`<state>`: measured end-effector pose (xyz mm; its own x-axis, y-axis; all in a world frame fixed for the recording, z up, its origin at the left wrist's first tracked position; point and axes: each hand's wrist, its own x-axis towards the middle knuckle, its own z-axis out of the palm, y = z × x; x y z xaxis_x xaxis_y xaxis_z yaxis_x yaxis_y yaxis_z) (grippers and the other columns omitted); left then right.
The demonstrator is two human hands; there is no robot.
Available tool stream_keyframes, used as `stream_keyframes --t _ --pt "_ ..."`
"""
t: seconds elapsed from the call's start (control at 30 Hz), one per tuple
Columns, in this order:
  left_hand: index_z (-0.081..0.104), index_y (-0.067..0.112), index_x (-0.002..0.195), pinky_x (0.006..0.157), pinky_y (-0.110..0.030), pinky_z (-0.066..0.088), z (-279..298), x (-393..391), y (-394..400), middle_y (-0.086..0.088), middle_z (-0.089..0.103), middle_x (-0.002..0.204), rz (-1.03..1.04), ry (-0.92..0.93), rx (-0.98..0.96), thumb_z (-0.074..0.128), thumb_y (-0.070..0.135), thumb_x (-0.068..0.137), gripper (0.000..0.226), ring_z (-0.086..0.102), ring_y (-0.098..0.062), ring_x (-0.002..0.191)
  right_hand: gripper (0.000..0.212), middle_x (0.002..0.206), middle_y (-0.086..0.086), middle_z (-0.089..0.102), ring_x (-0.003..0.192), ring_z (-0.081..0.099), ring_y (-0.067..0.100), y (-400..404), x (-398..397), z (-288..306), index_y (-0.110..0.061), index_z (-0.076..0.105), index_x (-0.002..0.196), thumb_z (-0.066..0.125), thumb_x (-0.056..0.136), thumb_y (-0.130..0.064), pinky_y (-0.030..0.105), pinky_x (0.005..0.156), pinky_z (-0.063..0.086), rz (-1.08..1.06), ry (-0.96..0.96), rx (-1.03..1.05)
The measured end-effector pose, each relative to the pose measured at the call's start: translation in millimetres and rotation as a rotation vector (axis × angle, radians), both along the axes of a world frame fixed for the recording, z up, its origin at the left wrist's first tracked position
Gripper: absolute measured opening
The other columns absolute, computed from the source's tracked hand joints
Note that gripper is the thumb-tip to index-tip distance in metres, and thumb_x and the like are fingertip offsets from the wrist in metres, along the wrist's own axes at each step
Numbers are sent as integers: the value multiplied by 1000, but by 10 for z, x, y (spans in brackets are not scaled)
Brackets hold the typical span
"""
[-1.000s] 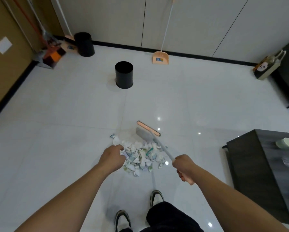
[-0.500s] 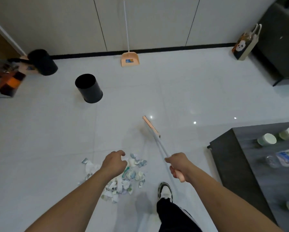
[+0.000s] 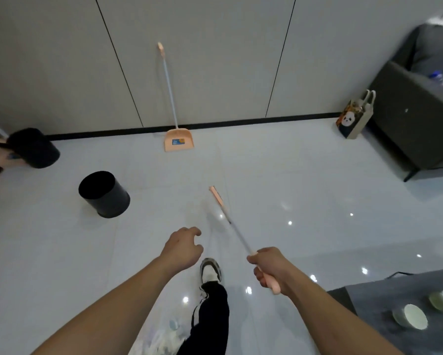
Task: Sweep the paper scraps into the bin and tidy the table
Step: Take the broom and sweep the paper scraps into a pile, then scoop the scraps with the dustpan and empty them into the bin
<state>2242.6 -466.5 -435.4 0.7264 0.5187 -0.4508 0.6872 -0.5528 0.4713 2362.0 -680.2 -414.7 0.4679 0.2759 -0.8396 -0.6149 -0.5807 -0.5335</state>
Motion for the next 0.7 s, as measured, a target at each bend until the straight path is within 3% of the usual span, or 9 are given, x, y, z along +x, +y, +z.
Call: stream_keyframes --t 0.1,0.33,0.47,0.7 --pt "51 25 133 77 -25 37 -142 796 570 -2 51 131 9 -24 -6 54 27 85 48 51 -20 113 12 66 9 40 46 33 15 421 701 -30 -1 55 99 62 93 -8 21 42 30 -5 -37 -24" --pt "50 27 134 73 -23 37 -88 2249 2005 -1 51 129 61 -22 -90 53 26 84 50 46 -12 95 21 56 8 42 40 35 14 1696 2268 2 6 57 109 62 92 -6 21 39 33 41 -36 -90" --pt "51 26 133 78 -25 39 168 2813 2963 -2 51 131 109 -36 -10 54 25 85 48 52 -20 111 27 51 7 43 39 37 15 2524 3009 22 5 52 110 64 89 -8 22 41 35 51 -18 -83" --pt "50 25 134 88 -28 42 203 3643 4439 -3 49 134 146 -22 69 55 26 87 47 47 -22 120 23 71 10 43 31 40 12 4176 4123 -112 7 53 108 64 91 -3 18 35 35 -61 55 30"
